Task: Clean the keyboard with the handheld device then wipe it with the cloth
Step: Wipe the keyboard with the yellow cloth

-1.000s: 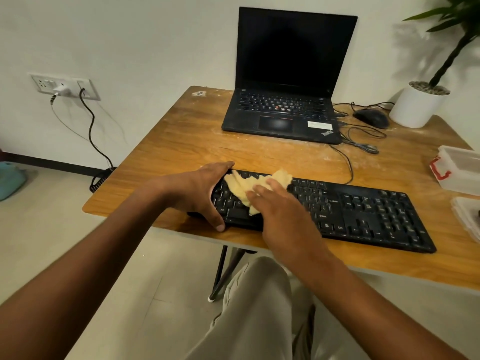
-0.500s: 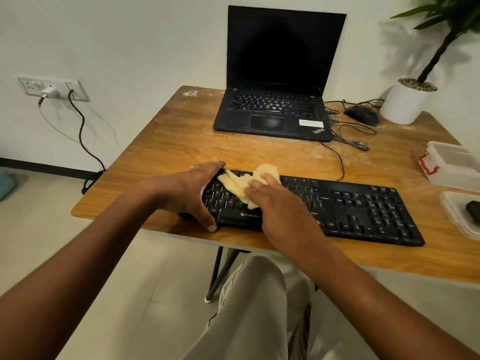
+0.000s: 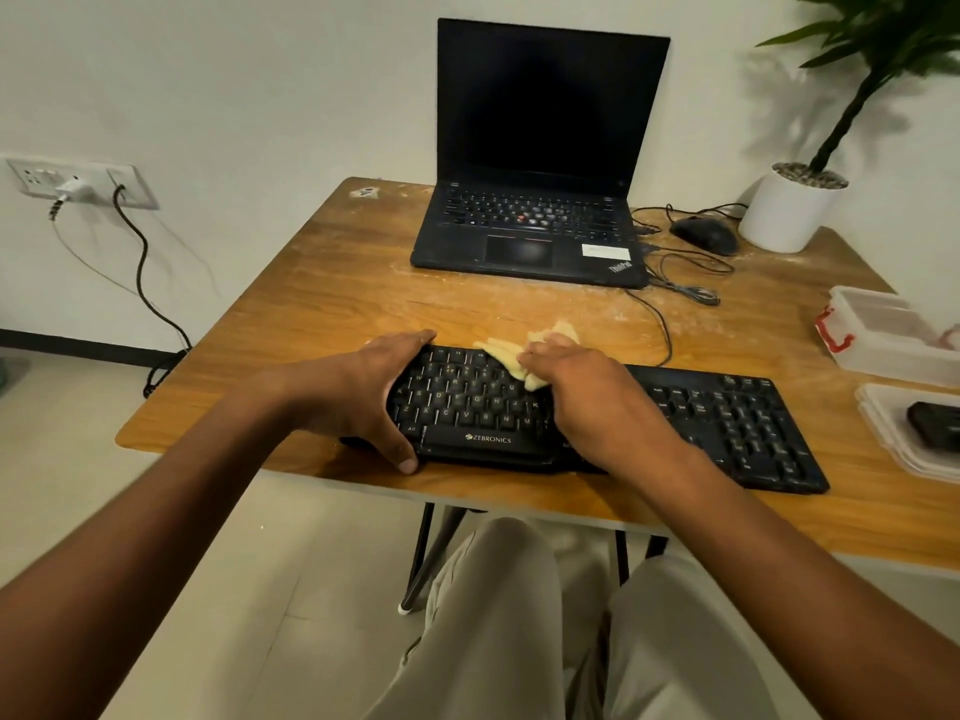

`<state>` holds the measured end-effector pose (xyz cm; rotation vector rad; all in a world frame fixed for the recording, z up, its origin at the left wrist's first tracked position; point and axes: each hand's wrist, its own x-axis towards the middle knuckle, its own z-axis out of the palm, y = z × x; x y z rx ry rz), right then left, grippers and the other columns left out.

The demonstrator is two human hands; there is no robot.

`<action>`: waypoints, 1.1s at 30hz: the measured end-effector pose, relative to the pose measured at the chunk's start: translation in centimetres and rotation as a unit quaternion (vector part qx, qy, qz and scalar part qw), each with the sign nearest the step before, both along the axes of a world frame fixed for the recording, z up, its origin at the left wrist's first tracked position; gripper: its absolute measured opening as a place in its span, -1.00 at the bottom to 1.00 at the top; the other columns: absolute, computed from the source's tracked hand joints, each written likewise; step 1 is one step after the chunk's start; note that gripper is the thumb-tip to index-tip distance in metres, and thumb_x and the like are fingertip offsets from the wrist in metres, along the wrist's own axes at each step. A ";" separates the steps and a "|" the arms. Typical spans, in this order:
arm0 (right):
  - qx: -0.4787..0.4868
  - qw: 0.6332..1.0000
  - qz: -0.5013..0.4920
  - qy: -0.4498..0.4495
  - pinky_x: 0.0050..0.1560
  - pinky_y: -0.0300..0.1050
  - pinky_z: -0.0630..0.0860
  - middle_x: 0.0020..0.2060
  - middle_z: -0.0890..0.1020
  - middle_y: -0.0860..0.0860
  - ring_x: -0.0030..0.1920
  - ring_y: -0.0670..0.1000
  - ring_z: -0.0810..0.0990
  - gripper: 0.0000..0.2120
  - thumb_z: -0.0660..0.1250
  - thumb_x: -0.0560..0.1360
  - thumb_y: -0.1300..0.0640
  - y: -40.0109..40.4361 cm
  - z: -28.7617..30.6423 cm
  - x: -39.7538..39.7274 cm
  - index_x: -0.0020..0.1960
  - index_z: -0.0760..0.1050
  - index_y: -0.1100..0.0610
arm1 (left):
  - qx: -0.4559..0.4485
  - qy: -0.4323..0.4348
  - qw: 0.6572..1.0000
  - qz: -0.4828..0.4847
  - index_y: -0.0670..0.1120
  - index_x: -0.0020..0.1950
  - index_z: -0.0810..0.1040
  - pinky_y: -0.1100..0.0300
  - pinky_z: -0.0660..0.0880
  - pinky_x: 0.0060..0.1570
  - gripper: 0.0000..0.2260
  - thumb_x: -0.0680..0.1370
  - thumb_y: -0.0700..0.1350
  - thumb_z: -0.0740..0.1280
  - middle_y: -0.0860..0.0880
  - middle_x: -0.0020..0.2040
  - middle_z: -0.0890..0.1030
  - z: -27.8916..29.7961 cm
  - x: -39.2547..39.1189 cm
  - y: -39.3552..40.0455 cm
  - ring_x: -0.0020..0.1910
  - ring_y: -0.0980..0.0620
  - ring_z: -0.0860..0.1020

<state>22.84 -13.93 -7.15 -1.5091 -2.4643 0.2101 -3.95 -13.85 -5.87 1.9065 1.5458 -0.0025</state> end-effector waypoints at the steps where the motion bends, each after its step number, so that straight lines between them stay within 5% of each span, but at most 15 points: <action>1: -0.007 1.000 0.025 -0.002 0.59 0.11 0.19 0.54 0.39 -0.01 0.59 0.01 0.22 -0.33 0.13 0.51 0.51 -0.4 -0.2 -0.5 0.54 0.37 0.08 | -0.003 -0.001 1.000 0.000 0.22 0.65 -0.16 -0.08 0.27 0.52 0.32 0.18 0.01 0.72 0.07 0.63 0.09 0.0 0.0 0.0 0.52 -0.01 0.21; 7: -0.029 0.999 0.017 -0.009 0.55 -0.18 -0.02 0.57 0.24 -0.23 0.59 -0.23 -0.01 -0.25 0.17 0.53 0.49 -3.9 -0.5 3.0 0.58 0.28 -0.10 | -0.001 -0.008 1.000 -0.007 0.22 0.65 -0.17 -0.01 0.25 0.52 0.32 0.19 0.00 0.72 0.07 0.63 0.08 -0.4 -0.1 0.2 0.51 0.01 0.20; 11: -0.017 0.997 -0.068 -0.013 0.54 -0.04 0.18 0.52 0.42 -0.01 0.58 -0.01 0.25 -0.31 0.22 0.47 0.52 -1.1 0.1 4.0 0.50 0.44 0.03 | -0.001 -0.003 1.000 -0.011 0.25 0.64 -0.18 0.01 0.27 0.50 0.33 0.17 0.04 0.72 0.08 0.63 0.08 -0.6 -0.2 0.4 0.46 0.07 0.21; 15: -0.023 0.998 -0.062 0.017 0.11 -0.06 0.54 0.25 0.61 0.07 0.16 0.11 0.59 -0.46 0.19 0.53 0.46 1.4 0.5 0.8 0.39 0.54 0.04 | 0.002 0.009 1.000 -0.010 0.25 0.64 -0.18 0.00 0.26 0.52 0.34 0.17 0.05 0.73 0.10 0.63 0.07 -0.5 -0.2 0.3 0.50 0.04 0.20; 18: -0.018 1.000 0.015 0.003 0.44 0.00 0.40 0.42 0.52 0.02 0.39 0.06 0.48 -0.39 0.17 0.52 0.48 0.1 -0.4 0.1 0.47 0.48 0.04 | 0.003 0.011 1.000 -0.011 0.23 0.65 -0.19 0.02 0.25 0.51 0.34 0.18 0.04 0.73 0.09 0.63 0.08 -0.3 -0.1 0.3 0.46 0.07 0.20; 23: -0.028 0.999 -0.042 0.000 0.58 -0.07 0.11 0.54 0.35 -0.10 0.58 -0.08 0.21 -0.30 0.24 0.49 0.50 -1.9 -0.5 4.6 0.53 0.40 -0.02 | 0.006 0.015 1.000 -0.017 0.23 0.65 -0.18 0.08 0.24 0.46 0.34 0.18 0.05 0.72 0.08 0.62 0.09 -0.3 -0.1 0.3 0.38 0.15 0.19; 28: -0.023 0.995 -0.093 -0.011 0.34 0.08 0.50 0.32 0.58 0.10 0.29 0.15 0.56 -0.44 0.29 0.46 0.49 0.9 0.4 3.3 0.38 0.54 0.09 | 0.011 0.035 0.999 -0.018 0.22 0.65 -0.19 0.05 0.23 0.50 0.34 0.17 0.06 0.73 0.09 0.64 0.06 0.1 0.1 0.1 0.53 0.02 0.18; 33: -0.001 0.999 -0.029 0.028 0.35 0.11 0.49 0.29 0.61 0.10 0.33 0.13 0.53 -0.46 0.20 0.51 0.50 0.4 0.3 1.8 0.36 0.57 0.10 | 0.021 0.104 0.993 -0.055 0.11 0.66 -0.23 0.00 0.05 0.56 0.33 0.22 0.09 0.70 0.07 0.67 -0.04 1.4 1.6 0.2 0.62 -0.02 0.01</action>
